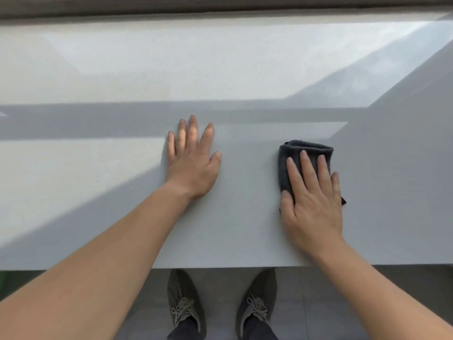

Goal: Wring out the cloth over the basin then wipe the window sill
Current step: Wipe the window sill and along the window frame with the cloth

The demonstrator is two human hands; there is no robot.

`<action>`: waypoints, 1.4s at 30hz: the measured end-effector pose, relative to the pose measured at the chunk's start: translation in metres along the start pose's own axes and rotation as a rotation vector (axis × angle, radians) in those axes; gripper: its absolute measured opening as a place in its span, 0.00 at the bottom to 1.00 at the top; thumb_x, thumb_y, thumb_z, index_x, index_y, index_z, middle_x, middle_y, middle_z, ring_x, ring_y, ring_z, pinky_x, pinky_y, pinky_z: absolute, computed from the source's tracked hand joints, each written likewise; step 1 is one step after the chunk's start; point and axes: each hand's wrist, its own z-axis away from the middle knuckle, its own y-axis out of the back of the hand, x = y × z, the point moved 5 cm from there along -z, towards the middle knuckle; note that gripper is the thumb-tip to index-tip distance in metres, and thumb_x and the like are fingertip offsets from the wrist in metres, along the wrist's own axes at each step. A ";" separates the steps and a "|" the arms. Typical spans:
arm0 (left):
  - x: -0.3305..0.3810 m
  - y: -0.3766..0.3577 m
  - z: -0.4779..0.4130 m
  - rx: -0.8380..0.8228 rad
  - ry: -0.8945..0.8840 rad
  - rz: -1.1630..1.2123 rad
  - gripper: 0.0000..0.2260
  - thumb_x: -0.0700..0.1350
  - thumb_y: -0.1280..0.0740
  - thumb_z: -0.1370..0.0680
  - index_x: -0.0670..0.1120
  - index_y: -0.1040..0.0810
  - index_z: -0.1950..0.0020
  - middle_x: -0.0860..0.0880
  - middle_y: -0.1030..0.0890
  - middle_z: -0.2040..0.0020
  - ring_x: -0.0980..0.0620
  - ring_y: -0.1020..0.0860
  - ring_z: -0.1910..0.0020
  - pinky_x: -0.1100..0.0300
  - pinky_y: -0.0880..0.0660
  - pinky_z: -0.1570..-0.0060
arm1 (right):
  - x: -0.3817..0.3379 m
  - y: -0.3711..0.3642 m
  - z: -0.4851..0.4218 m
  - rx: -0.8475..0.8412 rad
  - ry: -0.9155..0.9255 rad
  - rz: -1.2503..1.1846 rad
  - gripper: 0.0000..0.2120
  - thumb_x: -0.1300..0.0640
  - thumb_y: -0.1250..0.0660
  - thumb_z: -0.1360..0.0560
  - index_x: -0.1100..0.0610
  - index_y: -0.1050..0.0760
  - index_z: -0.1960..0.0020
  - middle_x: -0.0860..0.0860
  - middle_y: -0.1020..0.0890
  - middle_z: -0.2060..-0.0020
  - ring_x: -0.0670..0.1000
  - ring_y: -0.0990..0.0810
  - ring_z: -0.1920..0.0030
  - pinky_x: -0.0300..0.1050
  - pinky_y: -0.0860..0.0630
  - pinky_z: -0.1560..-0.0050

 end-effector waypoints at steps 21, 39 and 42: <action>0.001 0.000 0.000 -0.015 -0.001 -0.041 0.31 0.59 0.57 0.24 0.57 0.56 0.19 0.50 0.64 0.19 0.52 0.68 0.22 0.54 0.73 0.28 | -0.052 0.002 -0.100 -0.059 0.496 0.043 0.28 0.44 0.50 0.19 0.46 0.43 0.20 0.47 0.44 0.19 0.55 0.51 0.19 0.61 0.52 0.21; -0.007 0.047 -0.155 -0.033 0.056 -0.094 0.31 0.59 0.51 0.19 0.54 0.61 0.19 0.46 0.67 0.20 0.47 0.70 0.22 0.42 0.70 0.26 | -0.022 0.032 -0.258 0.001 0.015 -0.011 0.28 0.45 0.52 0.18 0.45 0.52 0.19 0.45 0.52 0.18 0.53 0.58 0.19 0.58 0.59 0.21; -0.007 0.042 -0.154 -0.025 0.053 -0.142 0.30 0.59 0.53 0.19 0.55 0.63 0.20 0.45 0.67 0.20 0.45 0.70 0.23 0.40 0.70 0.27 | -0.048 0.026 -0.262 0.041 -0.031 -0.015 0.29 0.45 0.52 0.18 0.45 0.53 0.18 0.46 0.52 0.18 0.54 0.59 0.19 0.59 0.59 0.21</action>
